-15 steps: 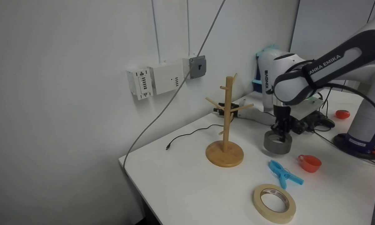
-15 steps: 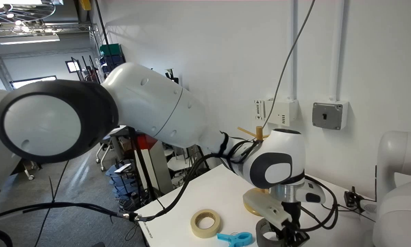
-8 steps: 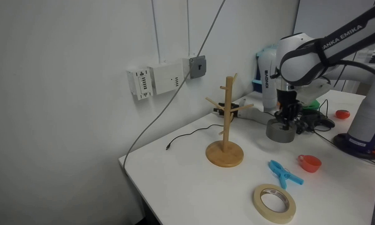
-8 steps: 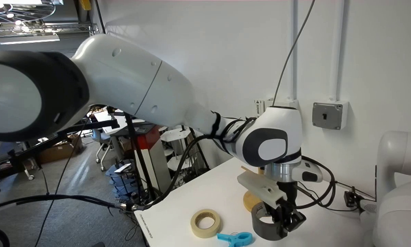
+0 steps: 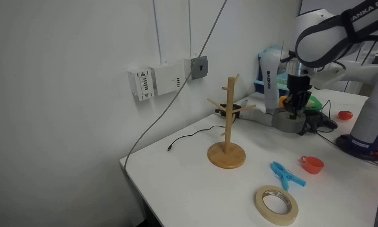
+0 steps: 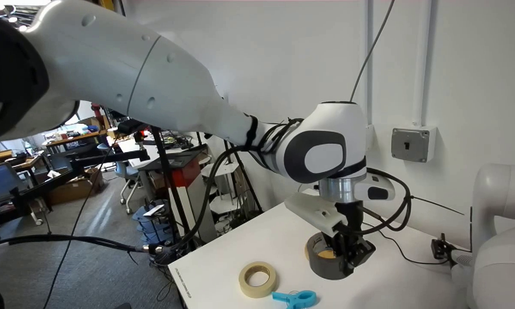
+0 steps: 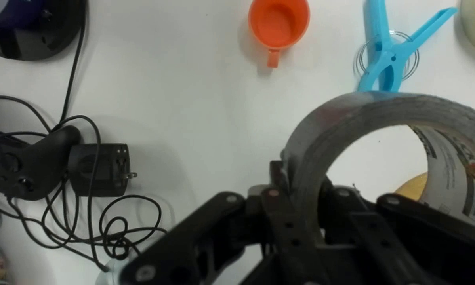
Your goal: Hang the grey masking tape on the wooden rack
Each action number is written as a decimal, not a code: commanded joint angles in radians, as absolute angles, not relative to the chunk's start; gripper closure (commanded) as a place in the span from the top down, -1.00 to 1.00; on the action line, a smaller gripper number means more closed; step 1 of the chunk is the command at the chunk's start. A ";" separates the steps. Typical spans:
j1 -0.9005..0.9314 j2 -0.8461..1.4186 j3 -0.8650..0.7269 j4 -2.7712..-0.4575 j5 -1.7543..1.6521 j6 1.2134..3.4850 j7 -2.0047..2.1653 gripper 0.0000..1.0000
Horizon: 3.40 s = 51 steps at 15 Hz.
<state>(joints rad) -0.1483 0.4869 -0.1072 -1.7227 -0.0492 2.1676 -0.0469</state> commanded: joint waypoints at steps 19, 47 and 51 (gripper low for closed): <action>-0.135 0.213 -0.051 -1.982 -0.017 2.546 -0.126 -0.91; -0.136 0.387 0.048 -1.884 0.073 2.656 -0.223 -0.91; -0.133 0.413 0.049 -1.855 0.060 2.654 -0.212 -0.91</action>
